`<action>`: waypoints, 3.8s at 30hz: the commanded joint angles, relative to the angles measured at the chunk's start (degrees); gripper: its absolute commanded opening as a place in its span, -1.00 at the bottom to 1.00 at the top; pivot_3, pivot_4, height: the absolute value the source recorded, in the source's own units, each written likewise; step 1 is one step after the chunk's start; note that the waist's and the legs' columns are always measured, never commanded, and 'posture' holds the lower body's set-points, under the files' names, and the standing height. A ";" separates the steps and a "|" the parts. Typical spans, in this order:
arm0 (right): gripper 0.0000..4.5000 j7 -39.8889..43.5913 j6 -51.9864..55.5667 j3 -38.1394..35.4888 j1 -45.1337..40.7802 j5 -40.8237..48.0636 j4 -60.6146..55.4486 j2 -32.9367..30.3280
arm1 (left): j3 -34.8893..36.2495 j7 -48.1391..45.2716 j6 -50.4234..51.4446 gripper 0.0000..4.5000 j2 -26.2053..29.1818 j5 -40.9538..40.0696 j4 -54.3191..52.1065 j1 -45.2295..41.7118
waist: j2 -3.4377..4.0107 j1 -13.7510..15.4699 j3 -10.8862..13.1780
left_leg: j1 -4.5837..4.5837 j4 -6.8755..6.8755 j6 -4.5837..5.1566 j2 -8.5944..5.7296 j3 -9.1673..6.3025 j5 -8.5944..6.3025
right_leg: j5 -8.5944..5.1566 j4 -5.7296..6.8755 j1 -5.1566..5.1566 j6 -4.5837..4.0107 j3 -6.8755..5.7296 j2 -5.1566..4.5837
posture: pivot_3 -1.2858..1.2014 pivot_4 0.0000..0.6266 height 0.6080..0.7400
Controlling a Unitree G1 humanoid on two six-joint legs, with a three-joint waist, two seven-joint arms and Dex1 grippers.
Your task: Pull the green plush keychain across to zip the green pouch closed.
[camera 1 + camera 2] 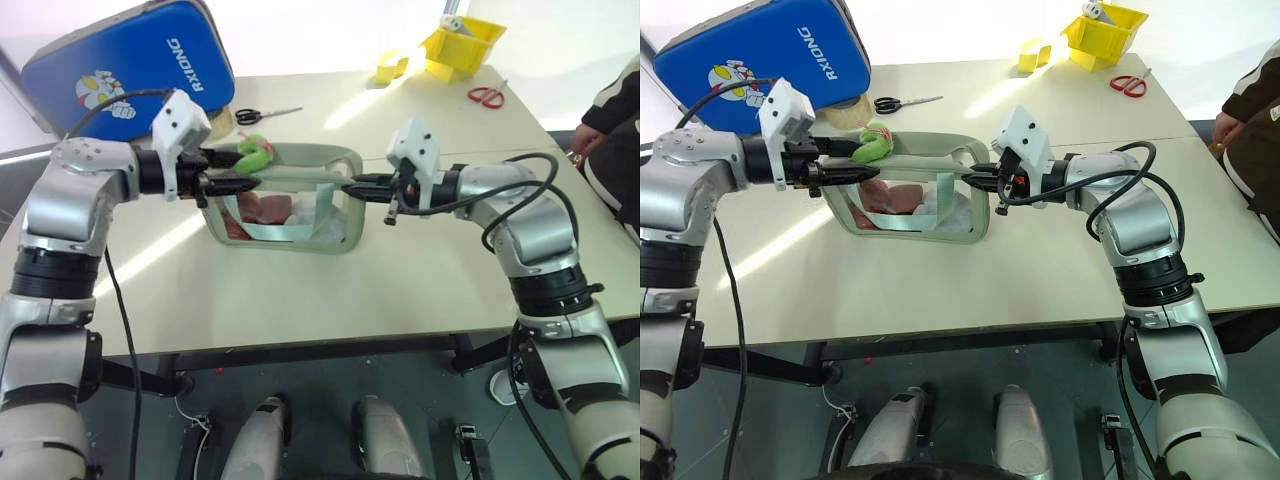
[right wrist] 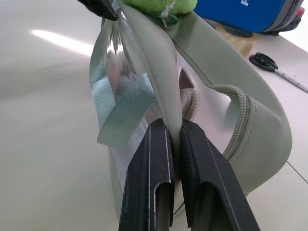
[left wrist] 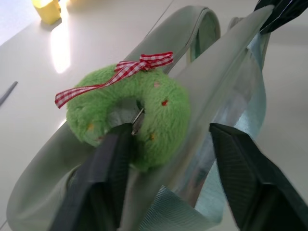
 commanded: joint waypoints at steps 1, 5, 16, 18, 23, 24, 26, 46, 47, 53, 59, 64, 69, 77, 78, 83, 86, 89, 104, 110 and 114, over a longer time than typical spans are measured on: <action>-1.00 -0.20 -0.69 -1.72 -0.62 0.52 -2.54 -0.19 | 4.36 -2.13 3.79 0.97 2.96 -3.68 -2.85 -2.56 | 0.00 -0.10 0.00 | 0.00 0.00 0.00 0.00 0.00 0.00 | 0.00 0.00 0.00 0.00 0.00 0.00 | 0.03 -0.52 1.00; -1.00 -0.06 -0.88 -1.61 -0.59 0.45 -2.40 -0.22 | 5.79 -4.31 4.16 0.97 7.91 -3.46 -3.62 -2.20 | 0.00 -0.68 0.00 | 0.00 -0.02 0.00 0.00 -0.01 0.00 | 0.00 0.01 -0.01 0.00 0.00 0.00 | 0.03 -0.52 1.00; -1.00 0.77 -0.32 -1.45 -0.76 1.04 -3.32 -0.21 | 7.56 -0.82 -1.76 0.97 8.69 -0.04 0.13 10.18 | 0.01 -0.89 0.00 | 0.00 -0.03 0.00 0.01 -0.02 0.00 | 0.00 0.01 -0.01 0.00 0.00 0.00 | 0.03 -0.52 1.00; -1.00 0.82 -0.20 -1.48 -0.75 0.98 -3.45 -0.29 | 7.52 -0.66 -2.52 0.97 7.96 0.14 0.30 11.63 | -0.01 -0.85 0.01 | 0.00 -0.02 0.00 0.00 -0.02 0.00 | 0.00 0.02 -0.01 0.00 0.00 0.00 | 0.03 -0.52 1.00; -1.00 0.93 0.09 -1.45 -0.73 0.89 -3.72 -0.40 | 8.29 1.34 -3.93 0.58 4.86 -0.11 2.94 10.66 | 0.00 -0.64 0.01 | 0.00 -0.01 0.00 0.00 -0.03 0.00 | 0.00 0.02 -0.01 0.00 0.00 0.00 | 0.03 -0.52 1.00; -1.00 0.94 0.15 -1.46 -0.71 0.90 -3.78 -0.45 | 8.18 1.02 -3.99 0.38 4.90 -0.14 2.83 10.53 | -0.01 -0.58 0.01 | 0.00 -0.01 0.00 0.00 -0.02 0.00 | 0.00 0.01 -0.01 0.00 0.00 0.00 | 0.03 -0.52 1.00; -1.00 0.95 0.15 -1.47 -0.71 0.81 -3.71 -0.54 | 8.05 0.59 -3.71 -0.09 5.02 -0.28 2.61 10.17 | 0.00 -0.66 0.01 | -0.01 -0.01 0.00 0.00 -0.02 0.00 | 0.00 0.01 -0.01 0.00 0.00 0.00 | 0.03 -0.52 1.00; 0.63 4.25 1.94 -0.99 -11.72 4.19 -1.47 2.50 | 7.98 1.14 -1.27 -1.00 5.59 -0.52 -0.46 10.70 | 0.00 -1.09 0.01 | 0.00 -0.02 0.00 0.01 -0.03 0.00 | 0.00 0.02 -0.02 0.00 0.00 0.00 | 0.03 -0.52 1.00; 0.63 3.09 1.45 -0.16 -13.06 3.72 -0.69 4.77 | 7.86 1.22 -0.99 -1.00 5.39 -0.69 -1.00 10.78 | 0.00 -1.17 0.01 | 0.01 -0.03 0.00 0.01 -0.03 0.00 | 0.00 0.02 -0.02 0.00 0.00 0.00 | 0.03 -0.52 1.00; 0.63 -2.47 -8.90 5.06 -20.11 -3.93 11.61 16.98 | 7.67 2.44 0.78 -1.00 3.98 -1.20 -3.70 10.74 | 0.00 -1.17 0.01 | 0.01 -0.02 -0.02 0.01 -0.03 0.01 | 0.00 0.11 -0.07 -0.01 0.00 0.01 | 0.03 -0.52 1.00; 0.63 -1.84 -17.33 8.60 -20.98 -9.58 19.45 19.98 | 8.76 3.33 2.26 -1.00 4.35 -1.70 -5.88 12.49 | -0.02 -0.88 -0.01 | -0.01 -0.01 -0.03 -0.03 -0.06 0.02 | 0.00 0.07 -0.05 -0.01 0.00 0.00 | 0.03 -0.52 1.00; 0.28 -1.55 -20.84 9.53 -21.55 -12.93 23.95 19.99 | 9.84 4.26 4.46 -1.00 5.12 -2.59 -8.51 13.30 | -0.02 -1.15 0.00 | 0.00 -0.02 -0.03 -0.02 -0.07 0.02 | 0.01 0.13 -0.08 -0.01 0.00 0.01 | 0.03 -0.52 1.00; -0.83 -2.30 -20.91 8.10 -21.86 -13.55 25.44 20.47 | 10.29 4.94 5.76 -1.00 5.22 -2.98 -9.91 13.66 | -0.02 -1.21 0.00 | 0.00 -0.04 -0.04 -0.01 -0.07 0.02 | 0.01 0.15 -0.12 -0.01 0.00 0.02 | 0.03 -0.52 1.00; -0.99 -7.70 -10.97 0.32 -21.67 -10.29 22.23 18.68 | 10.12 4.91 5.82 -1.00 5.30 -2.85 -9.79 13.74 | -0.02 -1.12 0.00 | 0.00 -0.04 -0.04 -0.01 -0.08 0.02 | 0.01 0.14 -0.12 -0.01 0.01 0.02 | 0.03 -0.52 1.00; -0.99 -8.42 -9.34 -0.78 -21.16 -10.29 21.17 17.39 | 10.13 4.76 5.44 -1.00 5.31 -2.70 -9.44 13.94 | -0.02 -1.11 0.00 | 0.00 -0.05 -0.04 -0.01 -0.07 0.02 | 0.01 0.14 -0.12 -0.01 0.01 0.02 | 0.03 -0.52 1.00; -0.99 -10.88 -1.69 -4.63 -16.85 -10.03 14.98 10.45 | 9.99 4.63 4.66 -1.00 5.39 -2.39 -9.23 14.73 | -0.02 -0.89 0.00 | -0.01 -0.04 -0.04 -0.02 -0.07 0.02 | 0.01 0.11 -0.10 -0.01 0.01 0.01 | 0.03 -0.52 1.00; -0.99 -11.94 0.96 -5.94 -13.97 -10.00 11.85 7.06 | 9.66 4.85 5.12 -1.00 5.51 -2.47 -9.97 14.62 | -0.02 -0.89 0.00 | -0.01 -0.05 -0.04 -0.02 -0.06 0.02 | 0.01 0.11 -0.09 -0.01 0.01 0.01 | 0.03 -0.52 1.00; -0.99 -13.73 3.39 -7.63 -10.35 -10.05 9.71 4.36 | 9.23 5.21 6.19 -1.00 5.57 -2.69 -10.43 13.44 | 0.00 -1.15 0.00 | 0.00 -0.06 -0.03 -0.01 -0.03 0.02 | 0.01 0.12 -0.11 -0.01 0.04 0.01 | 0.03 -0.52 1.00; -0.99 -29.15 19.07 -16.41 6.81 -2.67 2.22 13.00 | 7.38 5.25 7.69 -1.00 5.15 -2.22 -11.24 11.42 | -0.01 -1.01 0.00 | 0.01 -0.06 -0.03 -0.01 -0.01 0.03 | 0.01 0.14 -0.08 -0.01 0.05 0.00 | 0.03 -0.52 1.00; -0.99 -33.33 22.50 -16.67 11.02 -0.51 0.10 18.26 | 7.69 4.74 6.99 -1.00 5.64 -2.27 -10.54 11.72 | -0.01 -0.99 0.00 | 0.01 -0.05 -0.03 -0.01 -0.02 0.03 | 0.01 0.14 -0.07 -0.02 0.05 0.00 | 0.03 -0.52 1.00; -0.99 -33.85 22.31 -16.84 10.52 0.34 0.58 18.11 | 8.08 4.63 6.22 -1.00 5.69 -2.18 -10.30 12.73 | -0.01 -1.00 0.00 | 0.02 -0.05 -0.03 -0.01 -0.02 0.02 | 0.01 0.14 -0.07 -0.02 0.05 0.00 | 0.03 -0.52 1.00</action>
